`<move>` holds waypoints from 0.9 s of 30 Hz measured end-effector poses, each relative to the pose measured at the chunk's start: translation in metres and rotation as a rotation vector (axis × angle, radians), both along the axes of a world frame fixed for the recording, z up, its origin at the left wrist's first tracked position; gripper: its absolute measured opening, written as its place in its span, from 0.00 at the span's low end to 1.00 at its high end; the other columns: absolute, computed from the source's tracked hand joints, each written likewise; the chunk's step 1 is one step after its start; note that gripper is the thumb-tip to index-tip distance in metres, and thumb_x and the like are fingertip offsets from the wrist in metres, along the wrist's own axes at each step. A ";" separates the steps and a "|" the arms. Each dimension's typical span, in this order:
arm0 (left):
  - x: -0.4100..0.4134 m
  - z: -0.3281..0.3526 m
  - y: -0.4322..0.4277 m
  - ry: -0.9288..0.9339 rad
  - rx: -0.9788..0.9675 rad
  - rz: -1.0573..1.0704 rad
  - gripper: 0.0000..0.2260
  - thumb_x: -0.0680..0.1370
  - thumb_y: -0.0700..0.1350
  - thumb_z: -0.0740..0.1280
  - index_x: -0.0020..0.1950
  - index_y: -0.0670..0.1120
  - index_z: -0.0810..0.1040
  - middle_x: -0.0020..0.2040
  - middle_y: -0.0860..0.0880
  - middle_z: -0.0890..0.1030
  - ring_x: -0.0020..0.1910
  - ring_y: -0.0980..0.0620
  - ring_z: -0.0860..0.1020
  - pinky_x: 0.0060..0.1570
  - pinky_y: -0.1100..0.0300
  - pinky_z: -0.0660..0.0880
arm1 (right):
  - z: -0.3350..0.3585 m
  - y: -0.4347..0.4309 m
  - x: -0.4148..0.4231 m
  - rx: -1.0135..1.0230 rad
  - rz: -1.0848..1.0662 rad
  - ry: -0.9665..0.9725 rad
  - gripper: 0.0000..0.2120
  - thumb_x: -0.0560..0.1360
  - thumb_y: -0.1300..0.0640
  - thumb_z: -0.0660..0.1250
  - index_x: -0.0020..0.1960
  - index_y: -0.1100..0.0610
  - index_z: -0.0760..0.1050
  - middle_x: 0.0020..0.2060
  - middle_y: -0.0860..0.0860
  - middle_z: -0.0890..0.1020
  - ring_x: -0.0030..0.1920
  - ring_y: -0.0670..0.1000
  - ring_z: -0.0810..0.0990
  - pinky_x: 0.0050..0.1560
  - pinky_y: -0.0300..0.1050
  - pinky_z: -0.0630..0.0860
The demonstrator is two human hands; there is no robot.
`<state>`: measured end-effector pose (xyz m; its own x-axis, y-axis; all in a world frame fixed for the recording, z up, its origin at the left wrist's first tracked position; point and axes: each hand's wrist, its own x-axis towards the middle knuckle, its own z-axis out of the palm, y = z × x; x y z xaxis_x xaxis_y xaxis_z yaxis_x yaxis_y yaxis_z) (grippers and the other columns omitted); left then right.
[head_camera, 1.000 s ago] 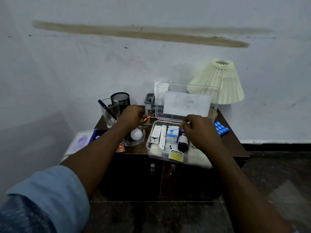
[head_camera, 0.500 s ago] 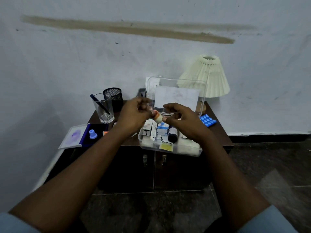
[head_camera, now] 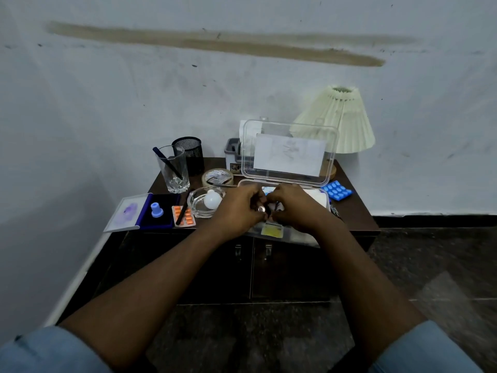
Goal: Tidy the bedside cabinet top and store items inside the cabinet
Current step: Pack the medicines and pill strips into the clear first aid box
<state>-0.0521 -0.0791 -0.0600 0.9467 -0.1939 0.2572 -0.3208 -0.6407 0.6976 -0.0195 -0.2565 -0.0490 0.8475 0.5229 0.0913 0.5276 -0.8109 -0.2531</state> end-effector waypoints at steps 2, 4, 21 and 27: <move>0.001 0.002 0.004 0.005 0.069 -0.042 0.10 0.69 0.37 0.78 0.46 0.46 0.83 0.42 0.51 0.85 0.40 0.53 0.83 0.41 0.56 0.79 | -0.002 0.000 0.000 -0.049 -0.032 0.000 0.05 0.72 0.55 0.69 0.48 0.48 0.79 0.46 0.50 0.79 0.52 0.57 0.75 0.51 0.54 0.76; 0.004 0.005 0.009 0.010 0.115 -0.066 0.08 0.70 0.37 0.78 0.47 0.46 0.86 0.42 0.52 0.86 0.39 0.54 0.83 0.40 0.60 0.78 | -0.004 0.001 0.001 -0.060 -0.049 -0.011 0.05 0.73 0.55 0.68 0.49 0.48 0.79 0.46 0.50 0.81 0.52 0.57 0.76 0.50 0.53 0.76; 0.034 0.008 0.059 -0.112 0.153 0.280 0.05 0.74 0.40 0.73 0.47 0.47 0.87 0.43 0.52 0.85 0.44 0.52 0.82 0.46 0.59 0.77 | -0.010 0.019 -0.001 -0.141 -0.168 0.059 0.16 0.75 0.36 0.66 0.54 0.46 0.78 0.50 0.46 0.81 0.61 0.57 0.69 0.56 0.57 0.62; 0.046 -0.004 0.101 -0.049 0.219 0.483 0.09 0.78 0.41 0.71 0.57 0.46 0.85 0.54 0.47 0.86 0.54 0.46 0.82 0.56 0.49 0.79 | -0.006 0.016 0.000 -0.035 -0.216 -0.008 0.14 0.77 0.38 0.63 0.53 0.46 0.80 0.52 0.47 0.83 0.61 0.57 0.75 0.61 0.59 0.63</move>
